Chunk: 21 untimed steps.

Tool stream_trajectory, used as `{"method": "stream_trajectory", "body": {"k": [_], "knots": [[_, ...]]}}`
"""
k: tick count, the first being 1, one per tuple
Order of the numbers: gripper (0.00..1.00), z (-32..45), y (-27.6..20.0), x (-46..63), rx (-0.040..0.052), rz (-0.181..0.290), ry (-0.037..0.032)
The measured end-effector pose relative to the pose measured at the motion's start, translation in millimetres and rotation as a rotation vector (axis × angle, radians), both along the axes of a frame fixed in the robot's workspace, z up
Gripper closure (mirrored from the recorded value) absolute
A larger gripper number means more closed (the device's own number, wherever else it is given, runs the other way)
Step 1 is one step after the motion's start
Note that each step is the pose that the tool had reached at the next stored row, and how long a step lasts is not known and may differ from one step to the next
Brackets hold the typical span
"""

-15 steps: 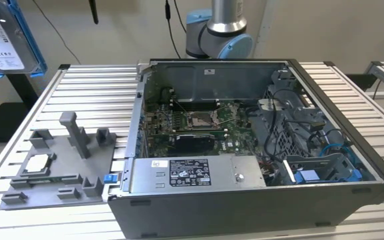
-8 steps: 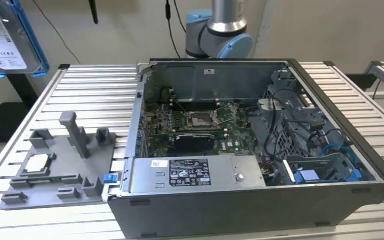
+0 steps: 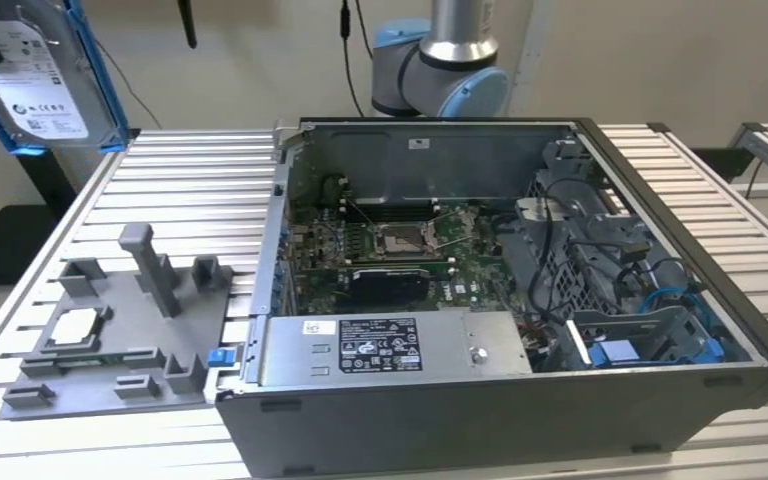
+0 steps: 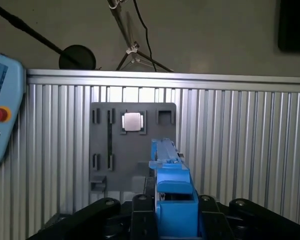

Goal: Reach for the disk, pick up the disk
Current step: 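Pick up the disk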

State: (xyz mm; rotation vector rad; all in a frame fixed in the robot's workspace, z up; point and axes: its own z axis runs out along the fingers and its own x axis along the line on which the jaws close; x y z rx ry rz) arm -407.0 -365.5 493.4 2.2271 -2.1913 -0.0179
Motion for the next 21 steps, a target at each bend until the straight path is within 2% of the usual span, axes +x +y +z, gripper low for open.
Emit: {"method": "stream_trajectory", "body": {"k": [21], "knots": [[1.00,0.0,0.0,95.7,-0.0001,0.000,0.0139]]}}
